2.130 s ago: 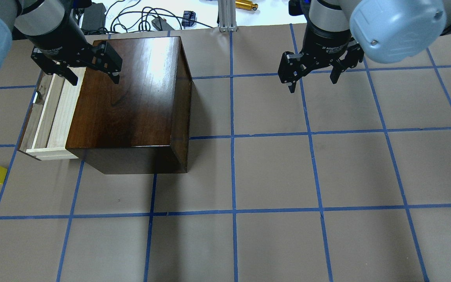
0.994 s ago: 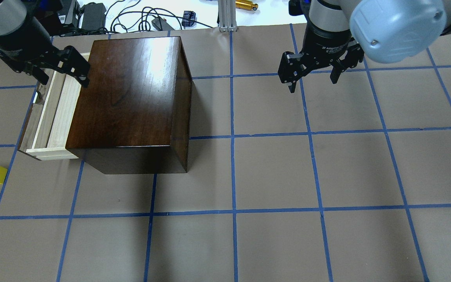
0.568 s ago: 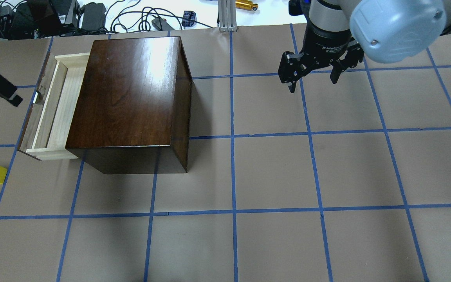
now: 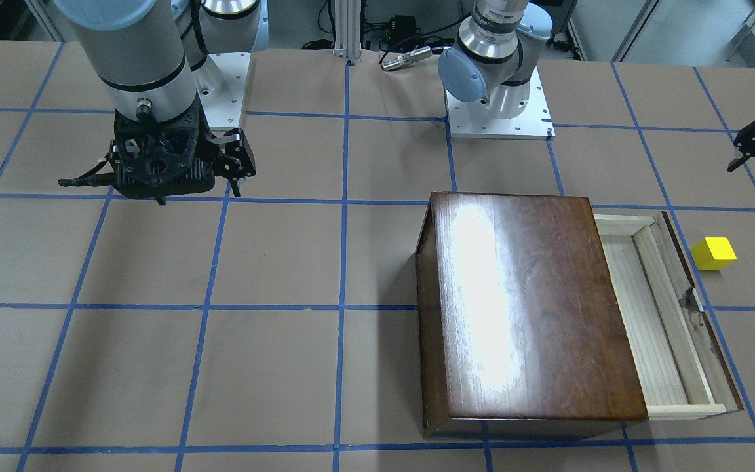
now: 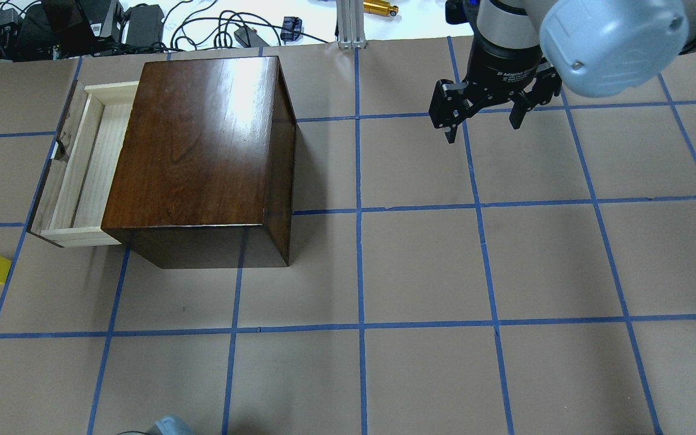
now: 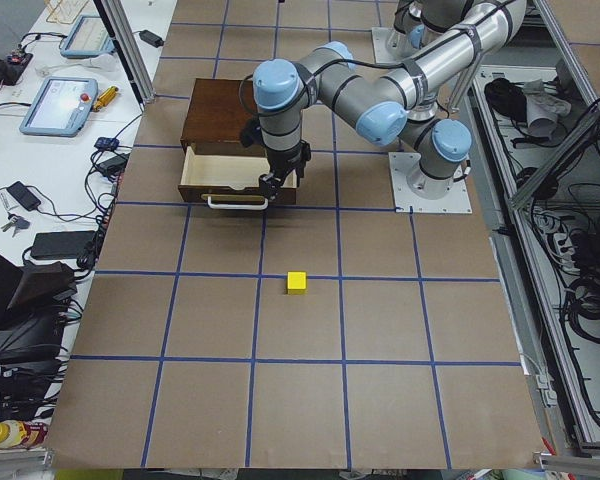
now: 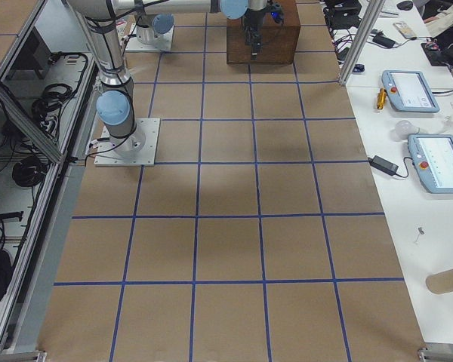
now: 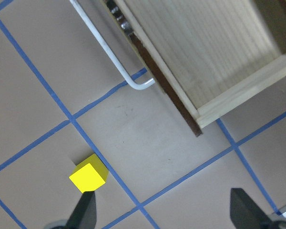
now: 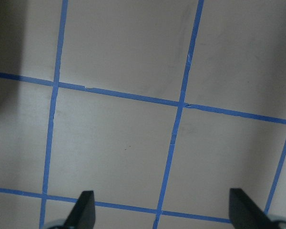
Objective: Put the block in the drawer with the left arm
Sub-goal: 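Move the left gripper down toward the yellow cube on the table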
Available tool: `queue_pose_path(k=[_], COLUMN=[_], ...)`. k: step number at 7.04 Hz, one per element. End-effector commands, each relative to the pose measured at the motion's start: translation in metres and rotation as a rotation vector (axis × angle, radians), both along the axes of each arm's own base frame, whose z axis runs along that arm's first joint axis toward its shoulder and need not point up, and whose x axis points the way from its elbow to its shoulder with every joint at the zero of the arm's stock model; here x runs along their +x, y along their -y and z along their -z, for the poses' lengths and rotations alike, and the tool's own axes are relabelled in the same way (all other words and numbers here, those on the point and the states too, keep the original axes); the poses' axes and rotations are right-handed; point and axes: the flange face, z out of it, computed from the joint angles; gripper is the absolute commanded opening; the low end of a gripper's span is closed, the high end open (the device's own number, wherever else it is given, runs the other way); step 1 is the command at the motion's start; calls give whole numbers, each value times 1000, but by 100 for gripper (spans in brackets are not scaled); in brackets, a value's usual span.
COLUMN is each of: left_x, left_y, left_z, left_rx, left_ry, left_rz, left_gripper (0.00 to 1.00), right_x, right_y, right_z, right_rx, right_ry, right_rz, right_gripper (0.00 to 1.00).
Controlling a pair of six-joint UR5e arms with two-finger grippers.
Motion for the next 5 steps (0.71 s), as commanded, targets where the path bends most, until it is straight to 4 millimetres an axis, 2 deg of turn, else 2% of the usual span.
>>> queue_pose_path(k=[1, 2, 3, 4, 5], left_x=[47, 68, 79, 86, 91], left_y=[-6, -18, -26, -31, -33], left_z=[50, 85, 117, 150, 172], left_rx=[21, 11, 1, -6, -28], left_ry=[32, 39, 50, 64, 89], left_rz=[251, 347, 440, 539, 634], left_gripper=[100, 100, 100, 100, 100], right_x=[0, 0, 0, 0, 0], right_y=[0, 0, 0, 0, 0], right_z=[0, -1, 0, 0, 0], right_rx=[0, -2, 0, 0, 0], right_ry=[0, 0, 0, 0, 0], right_rz=[1, 1, 0, 0, 1], right_gripper=[100, 100, 100, 100, 100])
